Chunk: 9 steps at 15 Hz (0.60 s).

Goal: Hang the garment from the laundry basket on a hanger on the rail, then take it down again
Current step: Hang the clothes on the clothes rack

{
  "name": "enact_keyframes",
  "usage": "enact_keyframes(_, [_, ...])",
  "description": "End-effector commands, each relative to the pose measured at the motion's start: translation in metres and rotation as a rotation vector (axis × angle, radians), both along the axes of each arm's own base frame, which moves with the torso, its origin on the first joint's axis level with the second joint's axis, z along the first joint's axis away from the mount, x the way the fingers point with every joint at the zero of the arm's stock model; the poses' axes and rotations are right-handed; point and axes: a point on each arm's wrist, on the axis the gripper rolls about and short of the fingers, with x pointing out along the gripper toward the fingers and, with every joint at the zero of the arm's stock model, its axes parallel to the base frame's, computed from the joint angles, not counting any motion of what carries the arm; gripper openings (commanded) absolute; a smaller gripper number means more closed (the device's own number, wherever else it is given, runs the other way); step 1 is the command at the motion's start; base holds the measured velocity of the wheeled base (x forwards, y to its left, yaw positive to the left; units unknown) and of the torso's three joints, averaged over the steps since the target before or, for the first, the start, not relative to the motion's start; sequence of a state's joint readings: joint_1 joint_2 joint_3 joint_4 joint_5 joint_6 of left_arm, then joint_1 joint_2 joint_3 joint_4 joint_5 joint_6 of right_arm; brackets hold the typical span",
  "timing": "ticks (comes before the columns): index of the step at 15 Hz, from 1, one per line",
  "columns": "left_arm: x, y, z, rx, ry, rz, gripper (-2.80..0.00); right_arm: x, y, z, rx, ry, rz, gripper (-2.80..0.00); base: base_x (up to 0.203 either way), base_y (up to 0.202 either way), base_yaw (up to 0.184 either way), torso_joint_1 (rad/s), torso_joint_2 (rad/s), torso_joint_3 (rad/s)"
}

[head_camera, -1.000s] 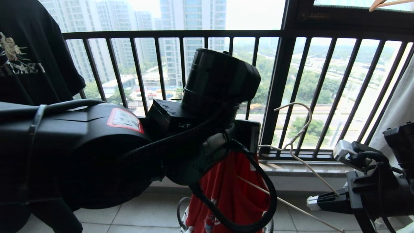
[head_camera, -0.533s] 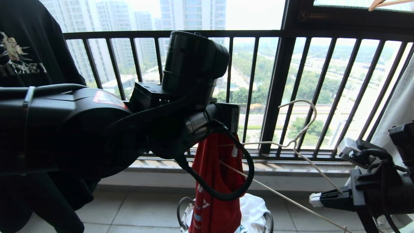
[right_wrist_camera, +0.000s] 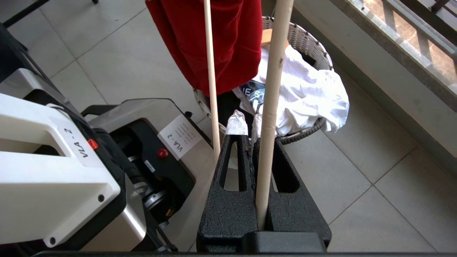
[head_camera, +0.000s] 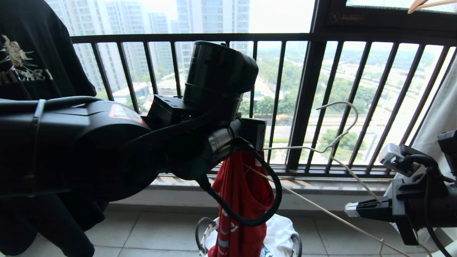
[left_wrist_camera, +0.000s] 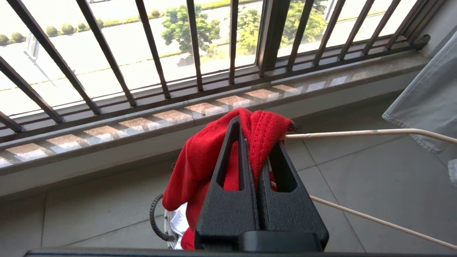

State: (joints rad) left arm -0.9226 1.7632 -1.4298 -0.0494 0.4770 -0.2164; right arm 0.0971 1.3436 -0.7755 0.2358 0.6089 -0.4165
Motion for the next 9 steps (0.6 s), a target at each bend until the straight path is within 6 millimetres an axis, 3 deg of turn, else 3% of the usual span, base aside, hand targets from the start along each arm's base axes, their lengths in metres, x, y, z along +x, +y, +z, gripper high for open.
enact_keyframes(1, [0.000,-0.001,-0.001,0.002,0.000,0.007,-2.80,0.003,-0.006,0.002,0.003,-0.024,-0.028,-2.80,0.000,0.000,0.000,0.000,0.00,0.000])
enact_keyframes(9, [-0.024,-0.020,-0.013,0.024,0.030,-0.086,-2.80,0.002,-0.002,0.002,0.010,-0.027,-0.005,-2.80,0.000,0.000,0.000,0.000,0.00,0.000])
